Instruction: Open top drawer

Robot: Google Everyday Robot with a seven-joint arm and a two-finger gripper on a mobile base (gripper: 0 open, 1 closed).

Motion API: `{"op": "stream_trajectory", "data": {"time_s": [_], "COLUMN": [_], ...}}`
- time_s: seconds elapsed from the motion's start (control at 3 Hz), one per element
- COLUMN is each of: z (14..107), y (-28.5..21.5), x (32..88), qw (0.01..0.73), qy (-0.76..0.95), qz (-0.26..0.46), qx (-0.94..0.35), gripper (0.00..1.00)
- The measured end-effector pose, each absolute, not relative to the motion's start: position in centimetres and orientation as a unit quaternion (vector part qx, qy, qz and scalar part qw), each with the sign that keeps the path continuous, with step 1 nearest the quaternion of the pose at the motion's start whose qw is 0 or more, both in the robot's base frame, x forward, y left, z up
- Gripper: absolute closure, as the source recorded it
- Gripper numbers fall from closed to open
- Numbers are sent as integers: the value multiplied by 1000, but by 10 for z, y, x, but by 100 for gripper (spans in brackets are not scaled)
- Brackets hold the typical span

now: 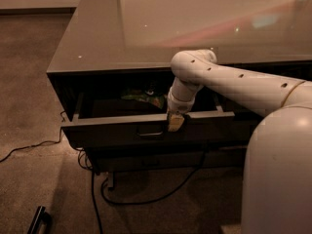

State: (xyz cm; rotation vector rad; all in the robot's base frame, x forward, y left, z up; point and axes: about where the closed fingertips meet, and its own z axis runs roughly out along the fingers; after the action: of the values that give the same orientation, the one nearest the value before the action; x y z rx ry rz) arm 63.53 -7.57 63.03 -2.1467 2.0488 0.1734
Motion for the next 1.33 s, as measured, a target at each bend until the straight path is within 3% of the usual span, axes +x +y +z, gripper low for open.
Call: {"op": "stream_trajectory", "data": {"time_s": [0.33, 0.67, 1.33], "z": [630, 630, 633], "y": [-76, -76, -89], "x": [635, 635, 615], "qw": [84, 84, 71], "qy": [687, 687, 683], "qz": [58, 58, 28], "qx": [-720, -720, -727], "gripper": [41, 0, 0]}}
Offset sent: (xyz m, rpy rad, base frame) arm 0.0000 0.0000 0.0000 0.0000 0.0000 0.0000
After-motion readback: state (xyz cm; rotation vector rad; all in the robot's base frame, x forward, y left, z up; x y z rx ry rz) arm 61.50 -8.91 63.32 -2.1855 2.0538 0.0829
